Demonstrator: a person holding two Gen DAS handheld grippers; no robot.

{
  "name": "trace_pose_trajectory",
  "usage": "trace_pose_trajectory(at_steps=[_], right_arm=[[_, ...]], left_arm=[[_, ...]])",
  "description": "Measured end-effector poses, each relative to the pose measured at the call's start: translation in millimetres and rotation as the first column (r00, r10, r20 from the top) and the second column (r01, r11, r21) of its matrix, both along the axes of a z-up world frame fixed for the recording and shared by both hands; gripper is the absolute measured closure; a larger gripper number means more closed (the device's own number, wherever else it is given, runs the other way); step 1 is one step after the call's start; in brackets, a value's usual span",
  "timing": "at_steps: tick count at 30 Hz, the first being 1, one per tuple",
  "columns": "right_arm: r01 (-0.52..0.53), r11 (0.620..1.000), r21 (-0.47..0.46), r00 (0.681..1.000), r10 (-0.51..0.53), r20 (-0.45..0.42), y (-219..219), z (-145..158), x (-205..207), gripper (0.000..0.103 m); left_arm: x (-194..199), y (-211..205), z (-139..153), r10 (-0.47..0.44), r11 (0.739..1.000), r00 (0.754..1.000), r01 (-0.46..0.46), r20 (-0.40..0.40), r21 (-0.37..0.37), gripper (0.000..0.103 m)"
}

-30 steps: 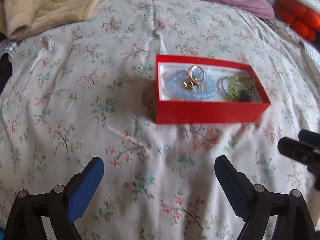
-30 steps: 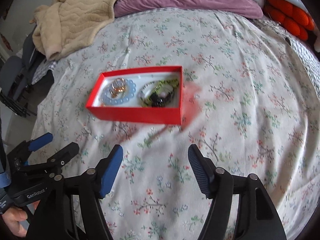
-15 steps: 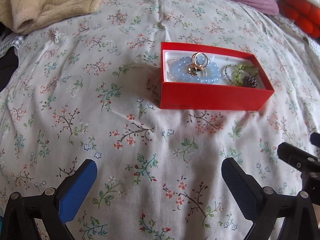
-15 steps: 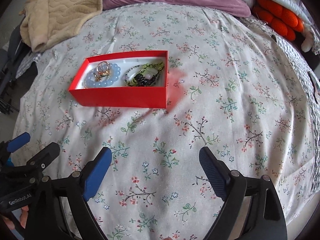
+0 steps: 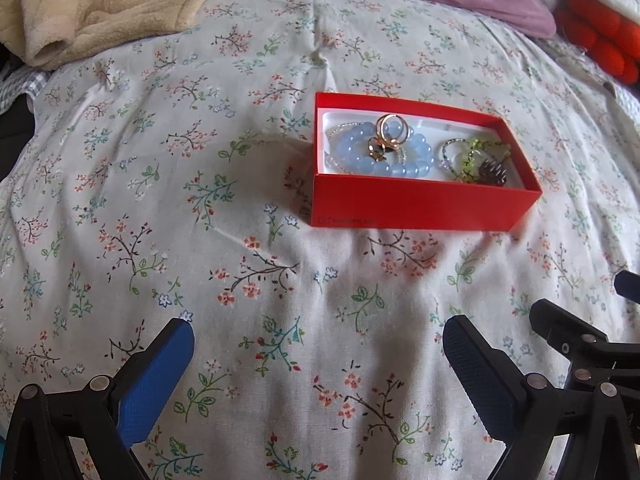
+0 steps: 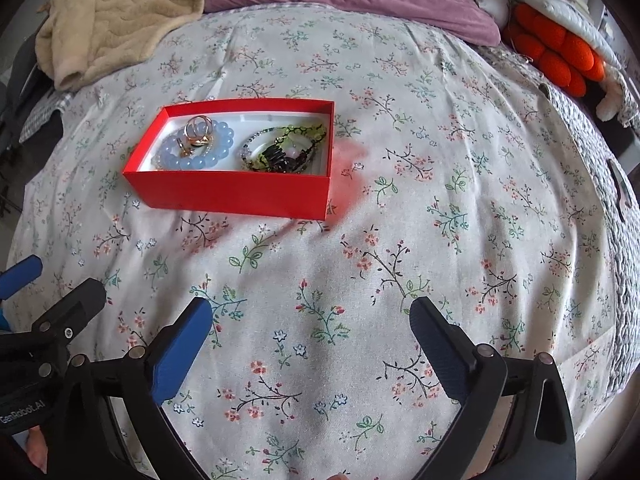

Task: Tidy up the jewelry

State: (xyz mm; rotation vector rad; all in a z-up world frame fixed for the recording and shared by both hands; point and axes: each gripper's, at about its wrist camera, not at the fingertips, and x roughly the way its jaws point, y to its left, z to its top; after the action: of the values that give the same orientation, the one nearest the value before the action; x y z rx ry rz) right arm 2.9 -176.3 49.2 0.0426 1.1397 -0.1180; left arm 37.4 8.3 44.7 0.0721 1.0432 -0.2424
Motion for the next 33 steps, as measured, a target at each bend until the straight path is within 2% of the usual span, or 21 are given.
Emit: trace_pose_trajectory(at_steps=[33], right_arm=[[0.008, 1.0, 0.011, 1.0, -0.008, -0.005, -2.0, -0.5, 1.8, 0.003]], left_arm=[[0.9, 1.4, -2.2, -0.001, 1.0, 1.0, 0.001, -0.005, -0.004, 0.001]])
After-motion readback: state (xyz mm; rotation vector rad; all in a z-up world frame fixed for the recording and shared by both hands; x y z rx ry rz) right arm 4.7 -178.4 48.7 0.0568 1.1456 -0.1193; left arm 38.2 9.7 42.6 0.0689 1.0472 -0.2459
